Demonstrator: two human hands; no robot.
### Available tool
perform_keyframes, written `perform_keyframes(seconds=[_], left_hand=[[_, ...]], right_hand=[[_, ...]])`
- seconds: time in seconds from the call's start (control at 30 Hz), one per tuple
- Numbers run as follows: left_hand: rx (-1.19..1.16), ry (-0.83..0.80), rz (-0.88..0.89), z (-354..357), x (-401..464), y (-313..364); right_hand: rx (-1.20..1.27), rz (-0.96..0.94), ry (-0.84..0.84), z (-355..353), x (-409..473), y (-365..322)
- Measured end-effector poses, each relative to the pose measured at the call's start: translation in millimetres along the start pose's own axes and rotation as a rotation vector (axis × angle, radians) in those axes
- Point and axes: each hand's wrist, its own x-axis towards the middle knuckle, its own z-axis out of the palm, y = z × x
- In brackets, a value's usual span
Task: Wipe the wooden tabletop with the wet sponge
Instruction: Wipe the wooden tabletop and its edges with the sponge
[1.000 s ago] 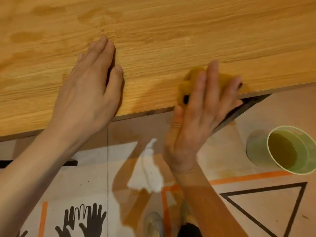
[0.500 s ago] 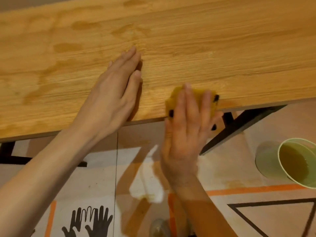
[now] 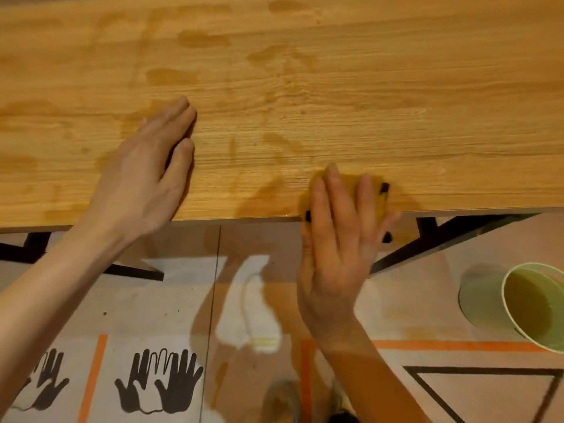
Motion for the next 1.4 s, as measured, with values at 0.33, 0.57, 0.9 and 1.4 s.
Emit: perform_keyframes(seconds=[0.33, 0.57, 0.9, 1.4], left_hand=[[-0.024, -0.014, 0.008, -1.1, -1.1, -1.0], [-0.028, -0.021, -0.020, -3.4, -2.7, 4.9], [0.029, -0.091, -0.086, -30.1, 0.6, -30.0], [0.001, -0.011, -0.027, -21.1, -3.0, -40.0]], right_hand=[[-0.195, -0.292, -0.228, -19.2, 3.7, 18.5], [-0.086, 0.057, -0.222, -28.5, 15.1, -15.2], [-0.047, -0.062, -0.683, -52.0, 42.2, -24.5], [-0.089, -0.130, -0.879, -17.4, 53.6, -90.9]])
